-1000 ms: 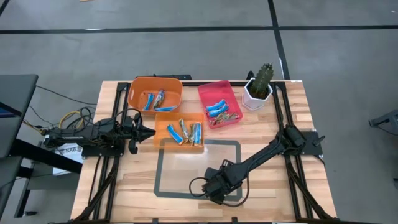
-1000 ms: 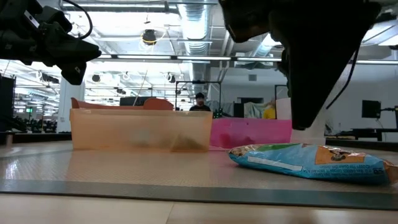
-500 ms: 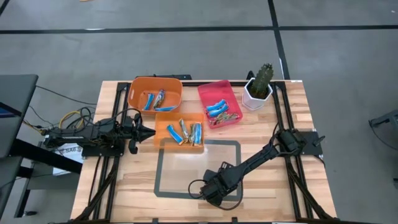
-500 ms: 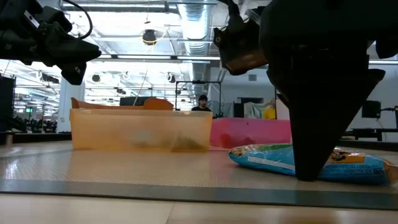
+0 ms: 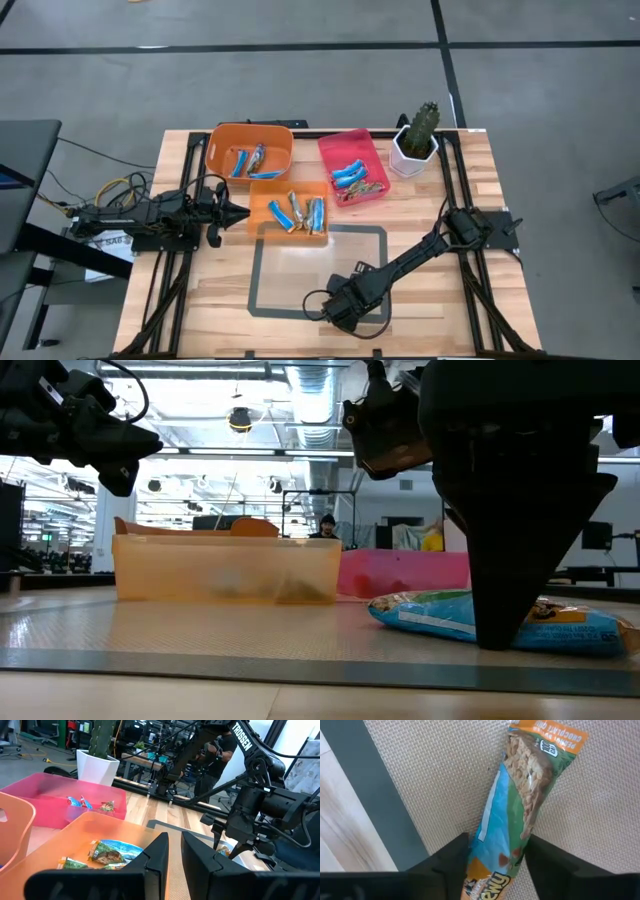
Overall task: Pick and place Granola Bars by type
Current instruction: Put the yellow granola bar into the bottom orange bin
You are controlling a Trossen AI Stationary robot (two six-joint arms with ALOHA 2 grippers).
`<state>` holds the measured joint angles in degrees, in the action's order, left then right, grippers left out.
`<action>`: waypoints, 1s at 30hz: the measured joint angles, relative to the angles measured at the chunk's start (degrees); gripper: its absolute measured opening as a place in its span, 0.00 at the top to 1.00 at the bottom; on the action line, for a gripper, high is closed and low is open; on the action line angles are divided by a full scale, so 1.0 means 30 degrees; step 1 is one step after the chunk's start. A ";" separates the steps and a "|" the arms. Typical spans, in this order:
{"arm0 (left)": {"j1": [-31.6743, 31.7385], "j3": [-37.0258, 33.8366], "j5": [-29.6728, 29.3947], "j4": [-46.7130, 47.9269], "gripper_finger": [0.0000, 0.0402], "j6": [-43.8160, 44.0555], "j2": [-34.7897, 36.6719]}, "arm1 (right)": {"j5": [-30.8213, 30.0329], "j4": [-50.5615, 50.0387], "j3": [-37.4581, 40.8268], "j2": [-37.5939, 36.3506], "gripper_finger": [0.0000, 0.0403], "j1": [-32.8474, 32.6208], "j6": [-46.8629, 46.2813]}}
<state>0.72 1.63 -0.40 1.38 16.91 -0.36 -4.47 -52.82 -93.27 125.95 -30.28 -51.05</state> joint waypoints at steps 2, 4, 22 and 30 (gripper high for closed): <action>-0.0002 0.0000 0.0000 -0.0002 0.89 0.0000 -0.0007 | 0.0000 -0.0007 0.0000 0.0000 0.60 0.0000 0.0000; 0.0002 0.0000 0.0000 0.0002 0.89 0.0000 -0.0007 | -0.0007 0.0009 0.0000 0.0000 0.67 0.0000 0.0000; -0.0002 0.0000 0.0000 -0.0004 0.89 0.0000 -0.0005 | 0.1984 0.3717 -0.0043 -0.0707 0.92 0.0684 -0.1027; 0.0003 0.0000 0.0000 0.0003 0.89 0.0000 -0.0005 | 0.2751 0.6924 -0.1466 -0.0714 0.91 0.1475 -0.1005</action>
<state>0.73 1.63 -0.40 1.39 16.91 -0.38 3.78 -32.04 -97.67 123.81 -25.86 -54.06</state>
